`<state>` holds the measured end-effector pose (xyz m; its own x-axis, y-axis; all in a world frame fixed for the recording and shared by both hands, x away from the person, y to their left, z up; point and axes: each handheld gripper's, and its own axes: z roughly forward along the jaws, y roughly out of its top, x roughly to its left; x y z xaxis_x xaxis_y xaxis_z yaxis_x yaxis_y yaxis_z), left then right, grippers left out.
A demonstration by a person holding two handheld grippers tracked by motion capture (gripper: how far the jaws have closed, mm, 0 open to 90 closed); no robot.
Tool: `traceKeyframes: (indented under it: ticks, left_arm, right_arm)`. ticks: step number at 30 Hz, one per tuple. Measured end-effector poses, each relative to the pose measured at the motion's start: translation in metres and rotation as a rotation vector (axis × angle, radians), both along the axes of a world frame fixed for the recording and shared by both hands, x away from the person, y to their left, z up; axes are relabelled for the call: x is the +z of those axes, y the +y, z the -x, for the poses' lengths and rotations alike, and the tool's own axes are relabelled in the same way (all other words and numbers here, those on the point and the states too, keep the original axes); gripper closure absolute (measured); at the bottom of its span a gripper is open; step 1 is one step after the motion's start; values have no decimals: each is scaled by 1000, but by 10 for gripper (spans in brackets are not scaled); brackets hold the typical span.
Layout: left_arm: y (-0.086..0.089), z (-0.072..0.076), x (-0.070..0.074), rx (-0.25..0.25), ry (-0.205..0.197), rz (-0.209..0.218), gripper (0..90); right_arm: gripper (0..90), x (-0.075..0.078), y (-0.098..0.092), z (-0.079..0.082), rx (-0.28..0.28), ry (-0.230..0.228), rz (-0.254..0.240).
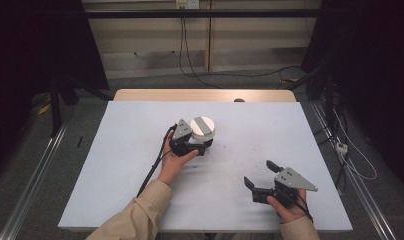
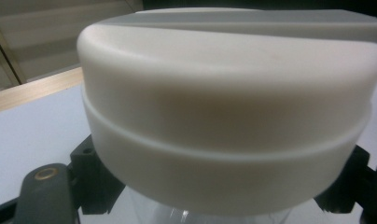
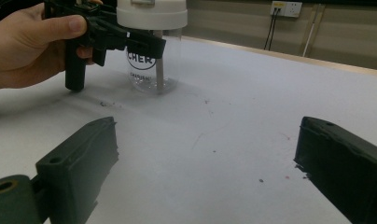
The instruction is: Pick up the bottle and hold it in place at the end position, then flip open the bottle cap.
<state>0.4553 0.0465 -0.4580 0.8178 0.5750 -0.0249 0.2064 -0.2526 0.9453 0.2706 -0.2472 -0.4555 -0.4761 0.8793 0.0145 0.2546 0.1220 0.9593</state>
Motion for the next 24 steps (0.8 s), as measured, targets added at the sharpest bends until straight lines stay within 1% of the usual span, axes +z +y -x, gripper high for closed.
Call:
traceKeyframes:
  ticks: [3, 4, 9, 14, 16, 19, 20, 21, 24]
  left_arm:
    - [-1, 1, 0, -3, -5, -5, 184]
    - [-1, 1, 0, -4, -13, -12, 184]
    - [2, 1, -1, -2, 2, 8, 184]
    - [3, 4, -3, -3, -15, 2, 184]
    - [4, 4, -3, -4, -14, 7, 184]
    - [4, 5, -3, -2, -13, 11, 184]
    - [4, 5, -3, -5, -17, 2, 184]
    - [4, 5, -3, -5, -17, 2, 184]
    - [5, 5, -3, -4, -14, 7, 184]
  right_arm:
    - [51, -1, 3, -2, 10, 3, 6]
    - [51, -1, 3, -2, 10, 4, 8]
    - [50, 0, 5, -5, 10, 7, 7]
    - [50, 0, 9, -13, 7, 12, 13]
    - [50, 1, 12, -16, 14, 13, 12]
    - [50, 1, 17, -21, 27, 17, 27]
    - [50, 1, 19, -23, 32, 19, 30]
    - [50, 1, 19, -23, 32, 19, 30]
    - [52, 4, 25, -30, 36, 21, 30]
